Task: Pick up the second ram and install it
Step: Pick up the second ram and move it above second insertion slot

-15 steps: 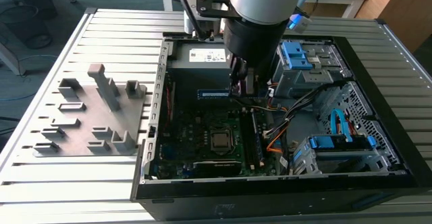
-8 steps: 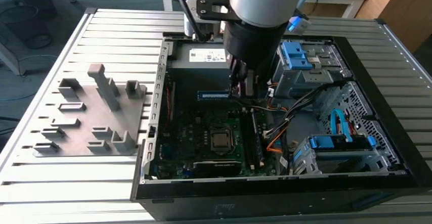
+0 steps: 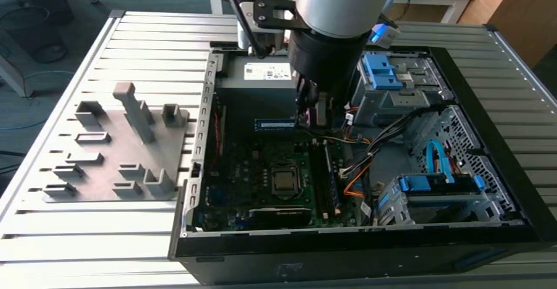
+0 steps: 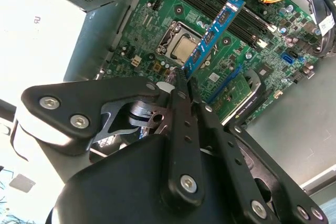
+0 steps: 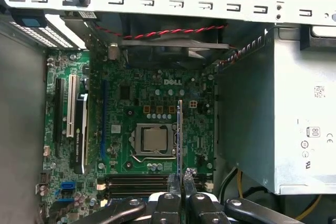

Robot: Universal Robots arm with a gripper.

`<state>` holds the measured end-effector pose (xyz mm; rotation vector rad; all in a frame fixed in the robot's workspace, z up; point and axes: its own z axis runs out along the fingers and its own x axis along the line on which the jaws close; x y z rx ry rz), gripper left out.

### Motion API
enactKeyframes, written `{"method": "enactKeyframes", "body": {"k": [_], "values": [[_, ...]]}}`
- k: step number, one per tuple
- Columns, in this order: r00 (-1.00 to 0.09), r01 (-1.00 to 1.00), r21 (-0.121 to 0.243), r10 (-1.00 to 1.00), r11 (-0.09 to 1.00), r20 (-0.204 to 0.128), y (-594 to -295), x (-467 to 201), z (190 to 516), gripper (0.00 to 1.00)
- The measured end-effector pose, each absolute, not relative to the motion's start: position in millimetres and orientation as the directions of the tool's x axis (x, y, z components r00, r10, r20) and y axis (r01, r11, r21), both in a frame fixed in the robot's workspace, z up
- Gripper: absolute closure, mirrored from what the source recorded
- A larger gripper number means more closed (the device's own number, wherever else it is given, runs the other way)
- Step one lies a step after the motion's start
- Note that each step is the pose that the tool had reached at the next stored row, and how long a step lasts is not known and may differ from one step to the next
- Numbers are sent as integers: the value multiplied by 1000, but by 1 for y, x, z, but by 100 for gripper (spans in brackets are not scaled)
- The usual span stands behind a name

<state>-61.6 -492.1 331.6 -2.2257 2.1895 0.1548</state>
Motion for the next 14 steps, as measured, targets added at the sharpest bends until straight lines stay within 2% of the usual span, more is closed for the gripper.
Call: {"method": "enactKeyframes", "body": {"k": [14], "values": [[14,-998,58,-997,-19,-82,-493,-62,329,86]]}}
